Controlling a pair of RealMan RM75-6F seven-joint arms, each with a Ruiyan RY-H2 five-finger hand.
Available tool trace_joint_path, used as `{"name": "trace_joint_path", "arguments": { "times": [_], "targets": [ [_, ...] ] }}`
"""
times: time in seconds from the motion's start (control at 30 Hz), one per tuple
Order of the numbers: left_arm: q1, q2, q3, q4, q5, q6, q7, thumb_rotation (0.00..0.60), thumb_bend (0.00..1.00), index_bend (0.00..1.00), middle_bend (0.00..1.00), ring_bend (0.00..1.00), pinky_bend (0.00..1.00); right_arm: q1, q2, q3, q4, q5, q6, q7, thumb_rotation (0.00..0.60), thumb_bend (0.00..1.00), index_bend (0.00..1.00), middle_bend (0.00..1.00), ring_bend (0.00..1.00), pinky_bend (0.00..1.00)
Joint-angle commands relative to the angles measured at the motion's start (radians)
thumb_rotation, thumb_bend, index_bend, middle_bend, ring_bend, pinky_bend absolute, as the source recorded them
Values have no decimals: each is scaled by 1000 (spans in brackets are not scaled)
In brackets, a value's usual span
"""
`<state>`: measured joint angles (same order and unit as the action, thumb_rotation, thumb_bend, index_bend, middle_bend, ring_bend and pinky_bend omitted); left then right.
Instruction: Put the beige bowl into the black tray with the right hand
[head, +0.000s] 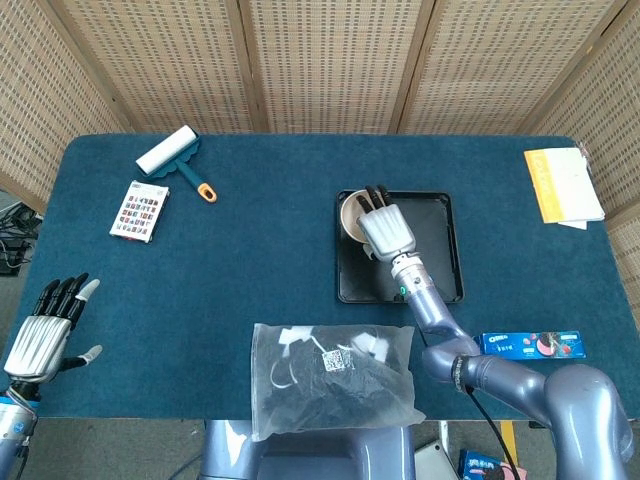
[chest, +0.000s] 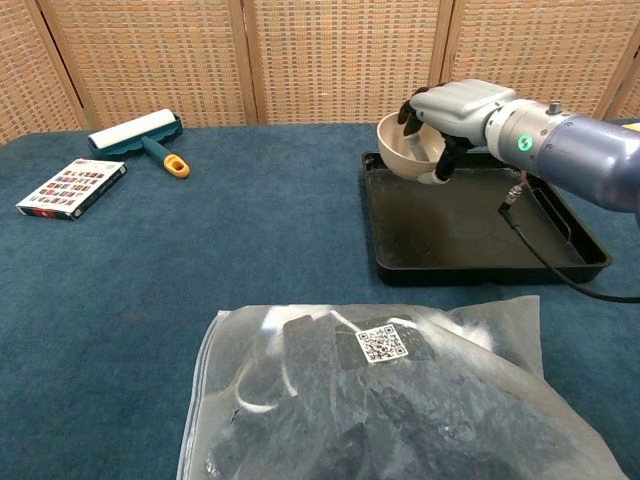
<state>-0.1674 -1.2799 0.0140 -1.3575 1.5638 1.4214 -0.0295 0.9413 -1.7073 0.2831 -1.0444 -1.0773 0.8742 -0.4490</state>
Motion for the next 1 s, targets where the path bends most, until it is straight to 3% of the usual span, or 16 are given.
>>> {"name": "trace_joint_path", "arguments": {
  "times": [0.03,0.43,1.0],
  "targets": [
    [0,-1,2,-2,3,0,4,600,180,0,0,0,0,-22,15,-18,-5,9,7,-8,600,485,688,226,0,101],
    [-1,-3,4,-2,7,-1,11,600,180,0,0,0,0,-69,36,-64,-15,29,6,-44,600,480,688,218,0,86],
    [-1,-3,9,2,13,-3,6,600,181,0,0,0,0,-83,44,-83,-32,112,-30,-138,600,424,668,182,0,63]
  ]
}}
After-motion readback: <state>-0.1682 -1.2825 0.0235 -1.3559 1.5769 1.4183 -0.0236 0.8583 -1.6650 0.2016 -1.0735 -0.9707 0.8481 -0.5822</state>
